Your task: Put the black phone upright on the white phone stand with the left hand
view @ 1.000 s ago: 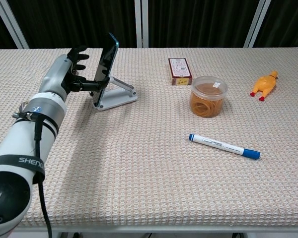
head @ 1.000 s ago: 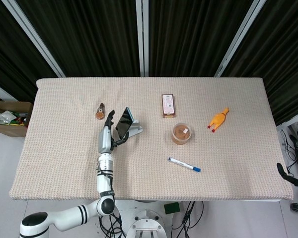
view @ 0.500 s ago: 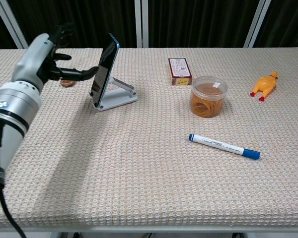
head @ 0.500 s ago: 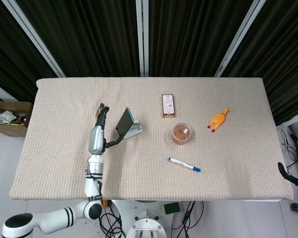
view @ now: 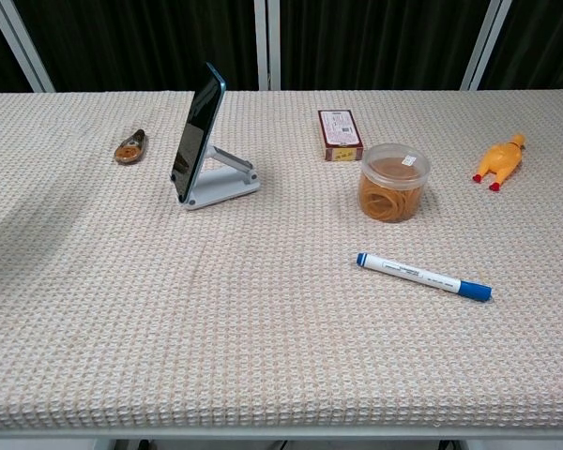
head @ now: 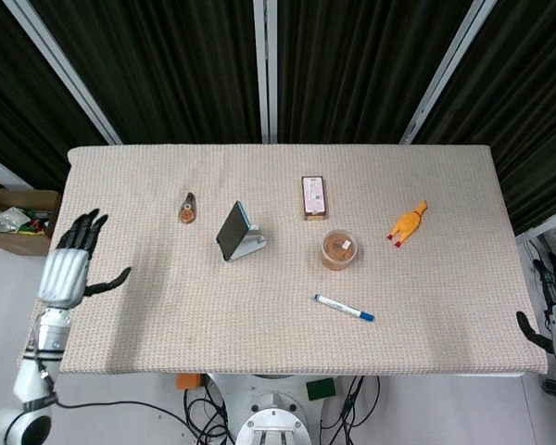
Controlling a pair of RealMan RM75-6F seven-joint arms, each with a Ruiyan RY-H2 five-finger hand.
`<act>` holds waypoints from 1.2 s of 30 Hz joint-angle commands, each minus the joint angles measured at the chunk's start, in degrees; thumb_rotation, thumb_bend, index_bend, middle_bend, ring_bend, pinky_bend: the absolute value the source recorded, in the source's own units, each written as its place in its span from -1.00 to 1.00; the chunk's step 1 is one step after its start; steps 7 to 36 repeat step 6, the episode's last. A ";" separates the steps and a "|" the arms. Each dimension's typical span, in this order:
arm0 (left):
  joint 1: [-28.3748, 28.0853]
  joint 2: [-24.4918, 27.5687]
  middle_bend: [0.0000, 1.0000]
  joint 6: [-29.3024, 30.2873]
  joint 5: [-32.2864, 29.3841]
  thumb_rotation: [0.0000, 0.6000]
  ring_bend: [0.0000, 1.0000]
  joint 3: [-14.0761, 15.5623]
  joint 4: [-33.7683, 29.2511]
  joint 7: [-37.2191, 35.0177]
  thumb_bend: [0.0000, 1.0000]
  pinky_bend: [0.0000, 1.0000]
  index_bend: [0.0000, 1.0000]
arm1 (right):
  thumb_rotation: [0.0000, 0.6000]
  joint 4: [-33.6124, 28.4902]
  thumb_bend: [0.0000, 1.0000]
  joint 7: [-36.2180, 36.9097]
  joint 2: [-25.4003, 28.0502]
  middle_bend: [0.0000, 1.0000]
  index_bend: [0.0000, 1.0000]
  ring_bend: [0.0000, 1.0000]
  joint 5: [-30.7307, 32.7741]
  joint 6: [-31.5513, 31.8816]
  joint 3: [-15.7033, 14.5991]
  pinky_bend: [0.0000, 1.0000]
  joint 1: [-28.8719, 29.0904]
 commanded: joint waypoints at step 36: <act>10.71 -2.60 -0.94 10.20 5.12 -0.84 -1.00 7.72 11.17 0.05 -0.74 -0.72 -0.88 | 1.00 1.86 -0.39 -3.98 -3.19 -1.00 -1.00 -1.00 -0.44 -1.76 -1.94 -1.00 -0.46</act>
